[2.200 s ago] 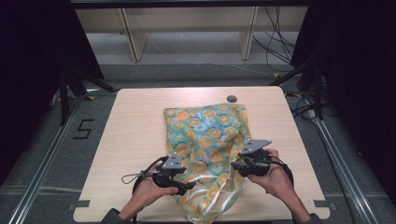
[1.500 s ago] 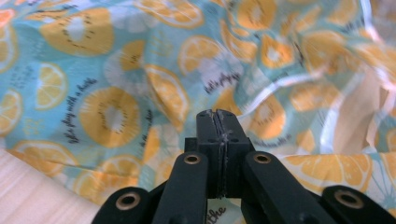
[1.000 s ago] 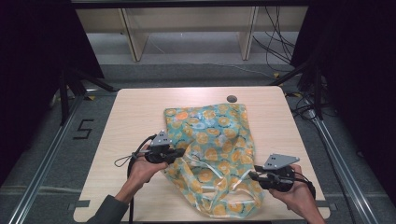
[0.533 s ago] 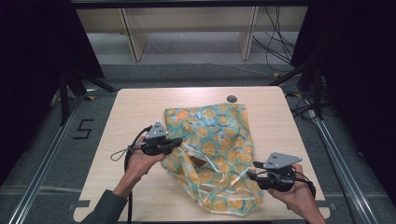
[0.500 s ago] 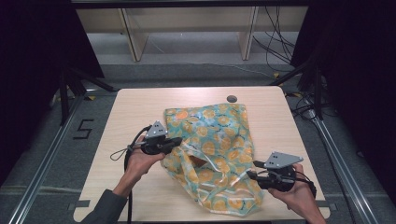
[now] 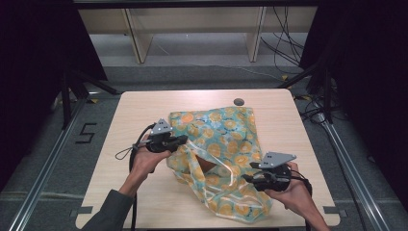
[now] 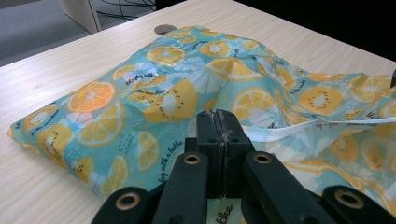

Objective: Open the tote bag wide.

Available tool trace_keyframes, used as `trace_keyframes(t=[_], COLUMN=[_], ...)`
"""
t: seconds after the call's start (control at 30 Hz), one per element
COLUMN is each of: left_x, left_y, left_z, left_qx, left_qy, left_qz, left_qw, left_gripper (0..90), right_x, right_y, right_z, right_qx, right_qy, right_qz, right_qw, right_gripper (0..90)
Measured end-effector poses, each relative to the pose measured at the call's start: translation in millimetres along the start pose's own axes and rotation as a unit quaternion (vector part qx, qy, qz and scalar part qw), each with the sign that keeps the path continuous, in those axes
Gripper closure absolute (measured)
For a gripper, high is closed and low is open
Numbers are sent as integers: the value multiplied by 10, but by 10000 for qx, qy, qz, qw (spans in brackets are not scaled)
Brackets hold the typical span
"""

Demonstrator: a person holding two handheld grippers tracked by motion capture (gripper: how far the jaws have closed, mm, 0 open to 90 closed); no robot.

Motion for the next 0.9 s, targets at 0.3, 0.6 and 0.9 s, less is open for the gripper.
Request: trace_keyframes(t=[0.3, 0.6, 0.9], left_x=[25, 46, 113], left_y=[-59, -73, -218], left_z=[20, 20, 135], left_qx=[34, -37, -6], left_qy=[42, 70, 145], left_qz=[-83, -90, -250], left_qw=[10000, 9999, 9996], left_gripper=[884, 882, 882], right_x=[39, 264, 660], right_y=[-48, 51, 225], right_z=[208, 330, 332], right_qx=[-24, -189, -14], right_qy=[-181, -165, 214], right_qz=[-98, -533, -300], right_qw=[9998, 9983, 9993], right_gripper=[461, 900, 900])
Point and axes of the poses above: each handheld gripper's, and its own axes: z roughly forward along the jaws, x roughly out of its top, y roughly to its right, the point moved 9 cm from there along z, roughly forward along the jaws, and after that the axes turned 12 degrees about z, right-handed, at the moved point
